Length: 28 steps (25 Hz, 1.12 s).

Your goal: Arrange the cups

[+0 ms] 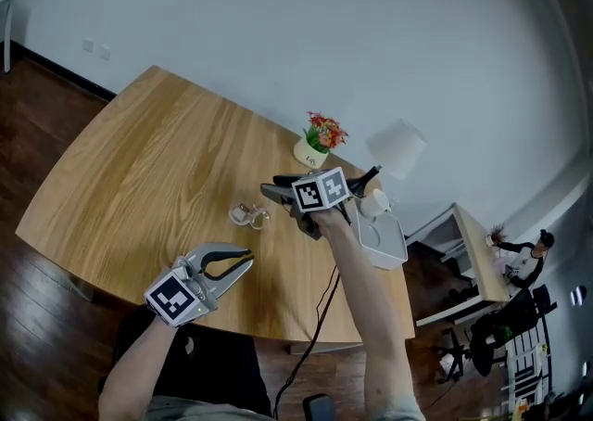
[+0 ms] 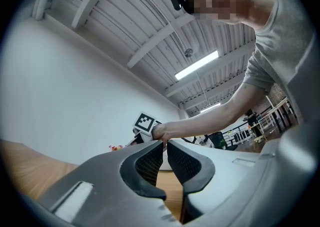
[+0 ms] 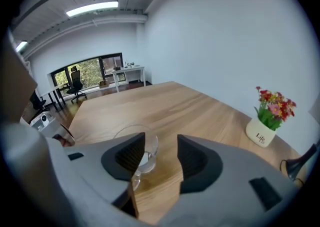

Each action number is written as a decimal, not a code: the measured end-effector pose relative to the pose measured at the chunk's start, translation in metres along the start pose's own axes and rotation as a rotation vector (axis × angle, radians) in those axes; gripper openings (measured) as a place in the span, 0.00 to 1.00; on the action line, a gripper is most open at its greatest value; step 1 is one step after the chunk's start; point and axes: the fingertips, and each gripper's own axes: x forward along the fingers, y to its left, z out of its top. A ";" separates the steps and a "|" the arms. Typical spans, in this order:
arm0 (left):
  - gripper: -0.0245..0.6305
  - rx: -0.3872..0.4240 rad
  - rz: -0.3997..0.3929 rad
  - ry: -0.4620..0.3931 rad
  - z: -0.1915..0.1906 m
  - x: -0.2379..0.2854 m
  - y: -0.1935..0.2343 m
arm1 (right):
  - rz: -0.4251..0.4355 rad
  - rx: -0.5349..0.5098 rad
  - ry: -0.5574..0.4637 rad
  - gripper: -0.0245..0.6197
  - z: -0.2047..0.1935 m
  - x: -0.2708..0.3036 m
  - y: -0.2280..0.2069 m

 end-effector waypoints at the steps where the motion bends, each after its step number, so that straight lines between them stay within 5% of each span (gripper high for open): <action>1: 0.09 0.001 -0.001 0.003 -0.001 0.000 0.000 | 0.012 -0.001 0.040 0.34 -0.005 0.009 -0.001; 6: 0.09 -0.018 0.004 0.004 0.000 0.001 0.000 | 0.103 0.024 0.169 0.26 -0.017 0.033 0.005; 8: 0.09 -0.022 0.005 0.008 0.000 0.001 0.000 | 0.126 0.025 0.226 0.15 -0.020 0.038 0.012; 13: 0.09 -0.026 0.006 0.014 0.001 0.004 0.003 | 0.061 -0.082 0.373 0.09 -0.028 0.041 0.012; 21: 0.07 -0.023 -0.020 0.007 -0.002 0.005 0.000 | 0.086 -0.089 0.324 0.08 -0.039 0.019 0.043; 28: 0.07 -0.066 -0.201 0.039 -0.018 0.081 -0.052 | 0.108 -0.010 0.236 0.08 -0.060 -0.050 0.035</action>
